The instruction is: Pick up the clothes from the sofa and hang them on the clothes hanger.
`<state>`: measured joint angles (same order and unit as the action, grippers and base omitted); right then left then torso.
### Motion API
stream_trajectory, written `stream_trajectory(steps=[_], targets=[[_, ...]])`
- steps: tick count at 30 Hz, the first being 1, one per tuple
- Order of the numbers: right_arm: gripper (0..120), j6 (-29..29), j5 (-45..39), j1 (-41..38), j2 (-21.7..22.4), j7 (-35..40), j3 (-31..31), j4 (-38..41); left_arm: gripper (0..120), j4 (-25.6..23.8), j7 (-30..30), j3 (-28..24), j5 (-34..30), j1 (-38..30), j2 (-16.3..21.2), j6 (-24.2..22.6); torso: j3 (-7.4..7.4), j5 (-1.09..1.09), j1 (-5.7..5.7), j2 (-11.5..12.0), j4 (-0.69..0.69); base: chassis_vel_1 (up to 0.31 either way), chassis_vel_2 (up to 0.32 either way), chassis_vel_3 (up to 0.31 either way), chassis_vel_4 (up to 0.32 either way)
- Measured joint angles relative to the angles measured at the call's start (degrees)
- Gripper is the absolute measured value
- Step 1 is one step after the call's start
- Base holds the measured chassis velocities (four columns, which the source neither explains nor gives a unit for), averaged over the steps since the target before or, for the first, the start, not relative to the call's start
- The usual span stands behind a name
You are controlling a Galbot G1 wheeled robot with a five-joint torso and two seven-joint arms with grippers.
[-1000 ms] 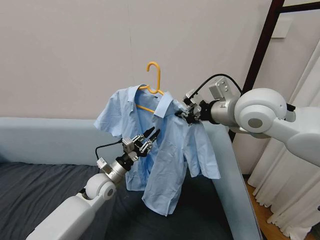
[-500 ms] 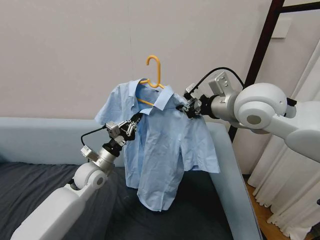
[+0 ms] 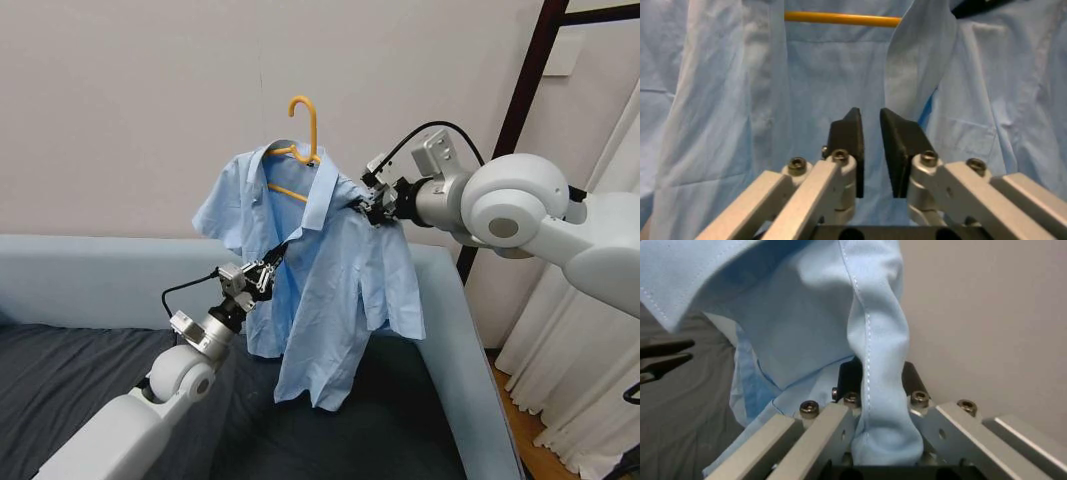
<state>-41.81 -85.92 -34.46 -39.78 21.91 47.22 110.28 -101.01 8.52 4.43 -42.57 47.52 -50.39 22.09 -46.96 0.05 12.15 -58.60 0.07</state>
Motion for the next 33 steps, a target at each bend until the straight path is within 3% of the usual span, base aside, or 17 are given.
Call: stream_trajectory(steps=[1,8,12,22,26,33], targets=[[1,-0.02,-0.15,-0.21,-0.13,0.37,0.34,-0.02,26,-0.98,-0.36,0.88,0.8,1.65,0.63,0.58,0.0,0.01,0.0,0.0,0.0,0.0,0.0,0.0,0.0],[1,-0.06,-0.3,-0.49,-0.22,0.81,1.22,0.3,48,-5.61,-3.52,4.43,0.95,5.69,2.04,1.84,0.0,0.0,0.0,0.0,-0.01,0.0,0.0,0.0,0.0],[1,-0.08,-0.35,-0.13,-0.1,1.39,1.72,1.03,65,-7.58,-11.33,5.33,2.28,5.23,1.56,-0.31,0.0,0.0,0.0,0.0,0.0,0.0,0.0,0.0,0.0],[1,-0.08,-1.47,1.16,0.03,1.79,1.73,2.53,97,-2.15,-14.29,1.83,3.0,-2.76,0.43,-4.27,0.0,0.0,0.0,0.0,0.01,0.0,0.0,0.0,0.0],[1,-0.08,-1.48,2.02,0.02,1.83,1.38,2.59,92,1.08,-13.28,0.07,3.22,-6.19,-0.19,-3.97,0.0,0.0,0.0,0.0,0.01,0.0,0.0,0.0,0.0],[1,-0.08,-1.46,2.63,0.13,1.81,1.02,2.37,68,4.11,-12.18,-0.81,3.27,-9.06,-1.14,-2.86,-0.01,0.0,0.0,0.0,0.0,0.0,0.0,0.0,0.0]])
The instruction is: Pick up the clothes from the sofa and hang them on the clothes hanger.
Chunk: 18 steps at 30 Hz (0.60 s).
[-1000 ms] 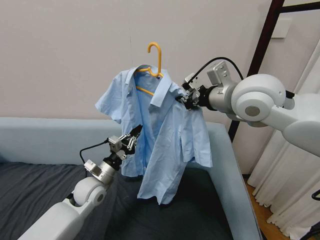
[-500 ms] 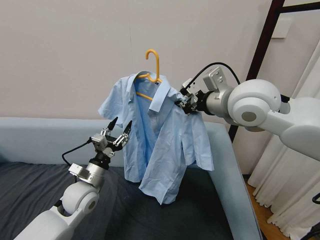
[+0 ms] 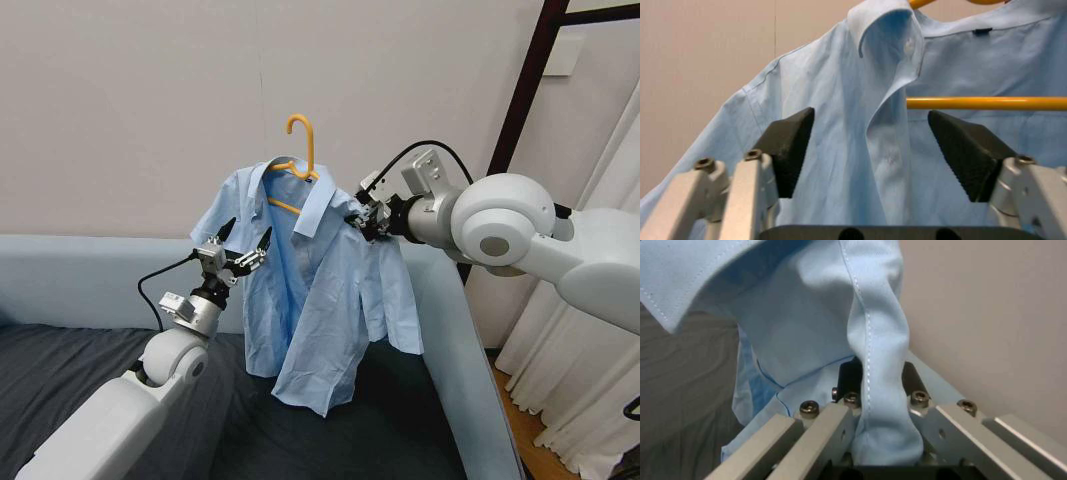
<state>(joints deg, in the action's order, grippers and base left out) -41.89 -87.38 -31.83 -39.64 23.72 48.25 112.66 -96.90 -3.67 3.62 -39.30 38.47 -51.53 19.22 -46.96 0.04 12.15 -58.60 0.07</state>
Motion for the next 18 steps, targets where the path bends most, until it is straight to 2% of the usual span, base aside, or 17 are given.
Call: stream_trajectory(steps=[1,9,12,15,16,18], targets=[[1,0.0,0.0,0.0,0.0,0.0,0.0,0.0,68,0.0,0.0,0.0,0.0,0.0,0.0,0.0,0.0,0.0,0.0,0.0,0.0,0.0,0.0,0.0,0.0],[1,0.0,-0.05,0.31,-0.16,-0.05,-0.42,-0.08,33,1.24,1.95,-0.77,-0.16,-0.9,-0.43,1.08,0.0,0.0,0.0,0.0,0.0,0.0,0.0,0.0,0.0],[1,0.0,-0.36,0.25,-0.25,-0.05,-0.53,-0.03,26,1.6,2.36,-0.99,-0.18,-1.19,-0.53,1.26,0.0,0.0,0.0,0.0,0.0,0.0,0.0,0.0,0.0],[1,0.01,-0.75,0.08,-0.28,-0.05,-0.61,0.23,12,1.98,2.93,-1.26,-0.27,-1.7,-0.58,1.55,0.0,0.0,0.0,0.0,0.0,0.0,0.0,0.0,0.0],[1,0.01,-0.75,0.08,-0.28,-0.05,-0.61,0.23,12,1.98,2.93,-1.26,-0.27,-1.7,-0.58,1.55,0.0,0.0,0.0,0.0,0.0,0.0,0.0,0.0,0.0],[1,0.02,-0.78,0.04,-0.26,-0.03,-0.62,0.38,4,1.96,3.14,-1.31,-0.55,-1.87,-0.53,1.62,0.0,0.0,0.0,0.0,0.01,0.0,0.0,0.0,0.0]])
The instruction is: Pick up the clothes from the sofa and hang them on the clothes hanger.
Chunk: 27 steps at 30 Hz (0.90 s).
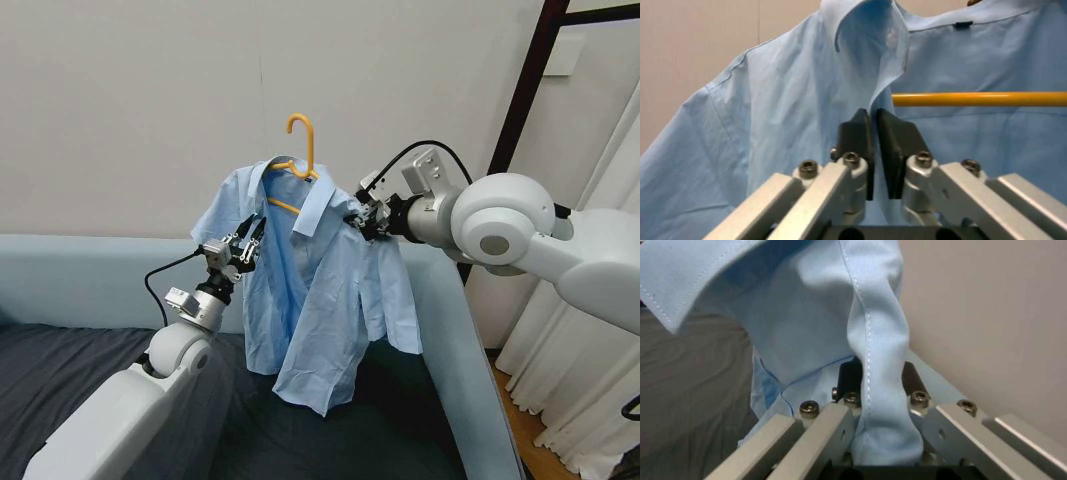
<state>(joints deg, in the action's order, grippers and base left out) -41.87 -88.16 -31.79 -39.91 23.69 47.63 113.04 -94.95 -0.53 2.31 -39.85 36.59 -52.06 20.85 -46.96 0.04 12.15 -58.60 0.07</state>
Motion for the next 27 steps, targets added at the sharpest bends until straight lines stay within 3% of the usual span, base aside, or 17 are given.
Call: stream_trajectory(steps=[13,24,27], targets=[[1,0.03,-1.55,-0.11,-1.56,3.74,-0.59,-0.97,0,-3.41,4.36,0.05,-0.27,3.84,0.89,0.94,0.0,0.0,0.0,0.0,-0.01,0.0,0.0,0.0,0.0],[1,1.37,-5.12,-0.14,-1.7,4.67,-1.54,-0.47,0,-3.86,1.03,0.51,0.84,5.22,0.27,2.04,0.0,0.0,0.0,0.0,0.0,0.0,0.0,0.0,0.0],[1,1.41,-6.47,-0.57,-0.78,5.82,-1.96,-0.08,15,-3.59,-1.16,1.43,1.41,7.33,0.05,2.94,0.0,-0.01,0.0,0.0,-0.01,0.0,0.0,0.0,0.0]])
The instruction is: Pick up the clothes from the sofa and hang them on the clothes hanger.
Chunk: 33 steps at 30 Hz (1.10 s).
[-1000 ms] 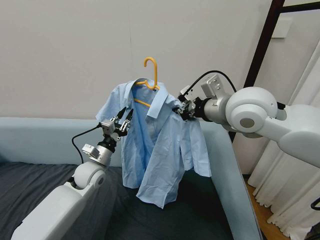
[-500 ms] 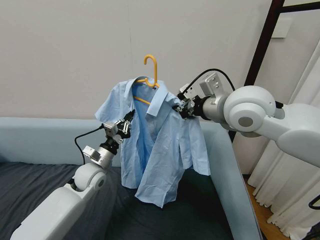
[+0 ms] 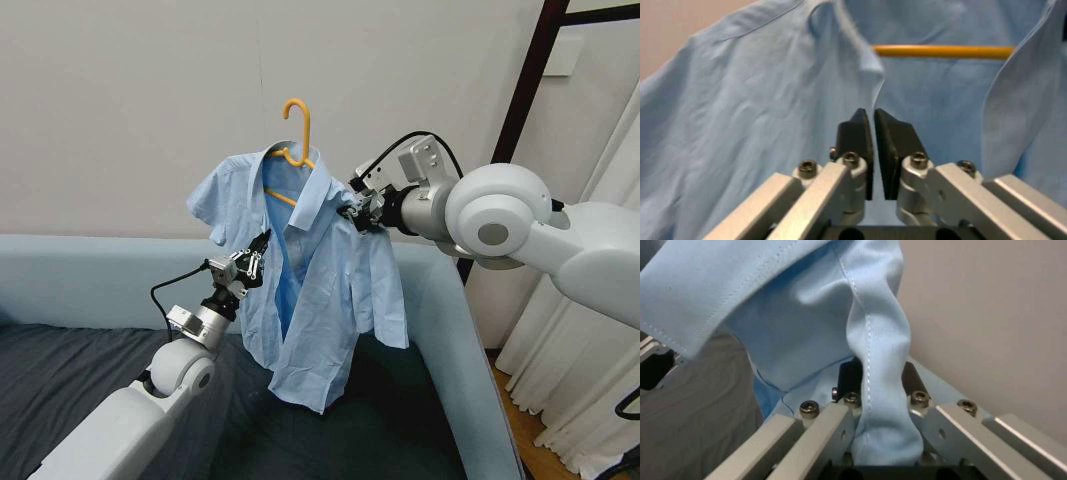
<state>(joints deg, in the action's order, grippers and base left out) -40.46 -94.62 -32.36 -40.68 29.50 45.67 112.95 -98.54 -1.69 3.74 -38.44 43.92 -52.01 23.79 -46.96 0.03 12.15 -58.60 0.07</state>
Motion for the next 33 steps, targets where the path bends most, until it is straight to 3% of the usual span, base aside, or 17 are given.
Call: stream_trajectory(steps=[2,10,11,21,25,33], targets=[[1,-0.16,-0.51,-0.41,0.35,0.39,-0.03,0.1,16,0.27,-0.97,0.29,0.31,0.82,-0.1,0.17,0.0,0.0,0.0,0.0,0.0,0.0,0.0,0.0,0.0],[1,-1.34,-8.09,-7.94,5.64,5.12,2.32,1.76,50,3.03,-3.74,3.19,4.43,8.4,-0.92,1.62,0.0,0.02,0.0,0.0,-0.02,0.0,0.0,0.0,0.0],[1,-1.34,-8.09,-7.94,5.64,5.12,2.32,1.76,50,3.03,-3.74,3.19,4.43,8.4,-0.92,1.62,0.0,0.02,0.0,0.0,-0.02,0.0,0.0,0.0,0.0],[1,-1.38,-19.83,-4.9,16.17,31.82,0.3,5.8,90,3.05,-5.69,2.3,5.24,8.27,-3.68,1.42,0.0,-0.02,0.0,0.0,0.01,0.0,0.0,0.0,0.0],[1,-1.36,-20.15,-1.43,19.91,36.37,-2.67,5.32,99,3.45,-5.72,1.36,5.28,6.96,-4.17,1.24,0.01,-0.02,0.0,0.0,0.01,0.0,0.0,0.0,0.0],[1,-1.34,-15.35,9.45,23.57,37.03,-11.74,-0.42,100,3.39,-5.93,0.47,5.16,5.22,-4.77,0.73,0.0,-0.02,0.0,0.0,0.01,0.0,0.0,0.0,0.0]])
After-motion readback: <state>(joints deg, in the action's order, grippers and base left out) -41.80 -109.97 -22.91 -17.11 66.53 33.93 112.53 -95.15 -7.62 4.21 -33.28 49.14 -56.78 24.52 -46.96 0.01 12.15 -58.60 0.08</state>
